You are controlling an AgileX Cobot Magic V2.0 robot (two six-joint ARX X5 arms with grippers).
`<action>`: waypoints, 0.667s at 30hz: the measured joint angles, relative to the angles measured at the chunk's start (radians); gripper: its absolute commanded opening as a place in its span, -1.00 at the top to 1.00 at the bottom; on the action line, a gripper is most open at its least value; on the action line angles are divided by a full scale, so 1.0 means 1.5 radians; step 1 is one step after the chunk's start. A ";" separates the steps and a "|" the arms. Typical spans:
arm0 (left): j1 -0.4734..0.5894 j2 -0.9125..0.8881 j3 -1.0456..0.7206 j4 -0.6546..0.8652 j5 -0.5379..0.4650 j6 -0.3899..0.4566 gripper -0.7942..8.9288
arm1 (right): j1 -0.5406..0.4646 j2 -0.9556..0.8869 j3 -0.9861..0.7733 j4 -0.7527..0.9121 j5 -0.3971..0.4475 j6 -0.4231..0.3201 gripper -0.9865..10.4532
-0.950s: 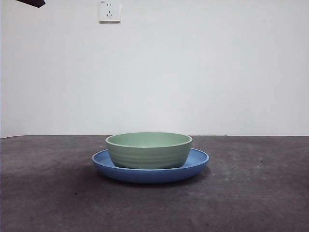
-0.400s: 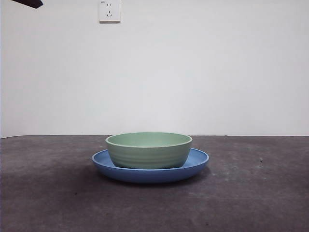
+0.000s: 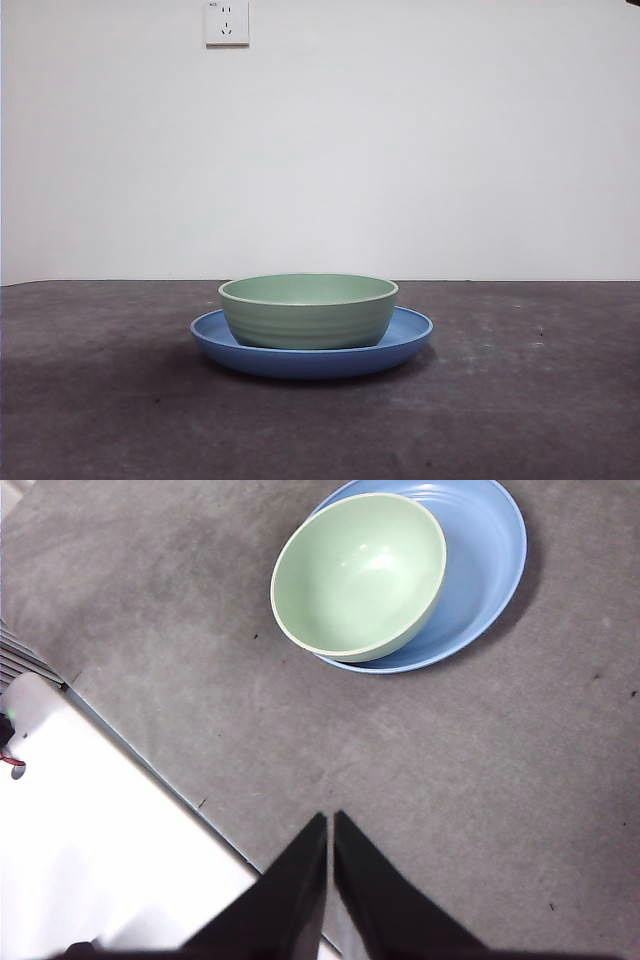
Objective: Place the green bowl on the blue plate
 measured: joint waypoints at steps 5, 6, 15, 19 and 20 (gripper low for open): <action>0.000 0.000 0.000 0.000 0.000 0.000 0.82 | 0.000 0.000 0.000 0.000 0.000 0.000 0.82; 0.000 0.000 0.000 0.000 0.000 0.000 0.82 | 0.000 0.000 0.000 0.000 0.000 0.000 0.82; 0.000 0.000 0.000 0.000 0.000 0.000 0.82 | 0.000 0.000 0.000 0.000 0.000 0.000 0.82; 0.002 -0.009 0.000 0.002 -0.001 0.000 0.82 | 0.000 0.000 0.000 0.000 0.000 0.000 0.82; 0.006 -0.019 -0.001 0.008 -0.007 0.001 0.82 | 0.000 0.000 0.000 0.000 0.000 0.000 0.82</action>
